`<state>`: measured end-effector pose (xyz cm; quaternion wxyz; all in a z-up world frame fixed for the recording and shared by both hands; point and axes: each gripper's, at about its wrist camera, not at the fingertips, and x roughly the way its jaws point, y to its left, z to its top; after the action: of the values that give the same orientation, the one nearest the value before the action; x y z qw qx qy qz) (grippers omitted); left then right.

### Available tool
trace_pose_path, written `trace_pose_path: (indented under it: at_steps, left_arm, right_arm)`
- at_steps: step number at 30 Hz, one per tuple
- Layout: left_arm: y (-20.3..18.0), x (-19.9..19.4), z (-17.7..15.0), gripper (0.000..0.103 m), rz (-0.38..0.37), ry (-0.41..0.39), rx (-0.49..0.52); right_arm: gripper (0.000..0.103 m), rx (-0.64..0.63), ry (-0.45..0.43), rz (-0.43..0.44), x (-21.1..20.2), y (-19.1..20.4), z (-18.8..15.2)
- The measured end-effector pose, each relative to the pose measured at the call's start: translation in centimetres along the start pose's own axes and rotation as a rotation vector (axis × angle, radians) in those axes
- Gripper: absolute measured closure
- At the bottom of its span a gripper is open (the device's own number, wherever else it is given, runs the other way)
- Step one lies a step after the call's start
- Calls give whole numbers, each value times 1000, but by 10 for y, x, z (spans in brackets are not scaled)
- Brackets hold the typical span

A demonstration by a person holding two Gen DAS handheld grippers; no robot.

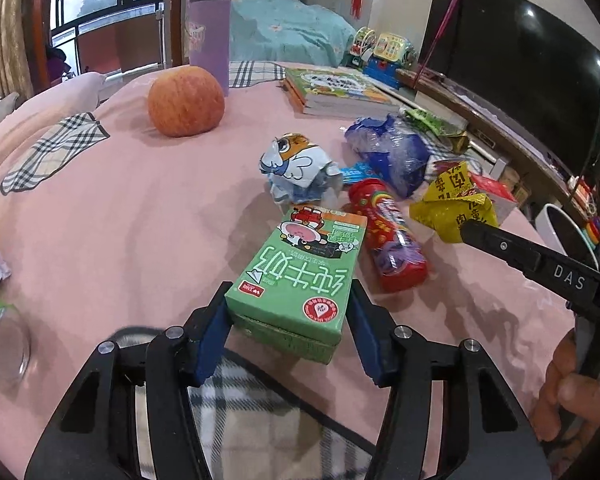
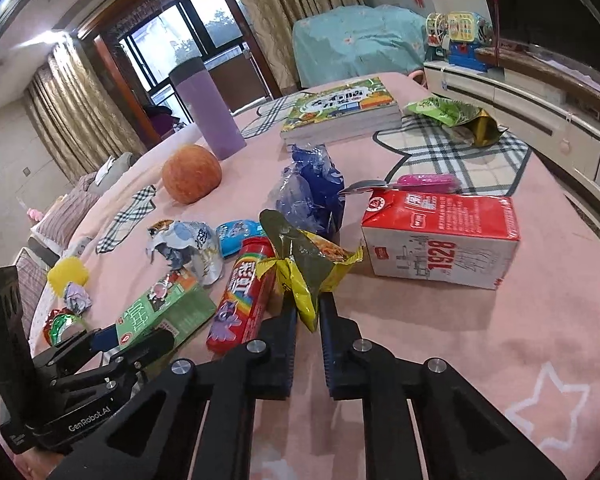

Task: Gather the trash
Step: 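Grasp the green milk carton with the left tool while the right tool grasps the yellow wrapper, then carry the green carton with the left tool while the right tool carries the yellow wrapper over the bin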

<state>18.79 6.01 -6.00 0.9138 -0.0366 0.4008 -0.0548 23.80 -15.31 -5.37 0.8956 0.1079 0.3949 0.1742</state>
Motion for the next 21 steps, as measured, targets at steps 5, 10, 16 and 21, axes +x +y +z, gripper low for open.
trace_pose_path:
  at_steps: [5,10,16,21]
  left_arm:
    - [-14,-17,-10,48,-30,-20,3]
    - [-40,-33,-18,48,-83,-39,39]
    - [-71,-41,-24,48,-130,-49,85]
    - [-92,-42,-28,48,-156,-43,117]
  right_arm:
    - [92,1,-18,1,-21,-3,-9]
    - [92,19,-36,-7,-46,-14,-22]
    - [92,53,-71,-32,-74,-32,-32]
    - [92,80,-96,-56,-94,-49,-40]
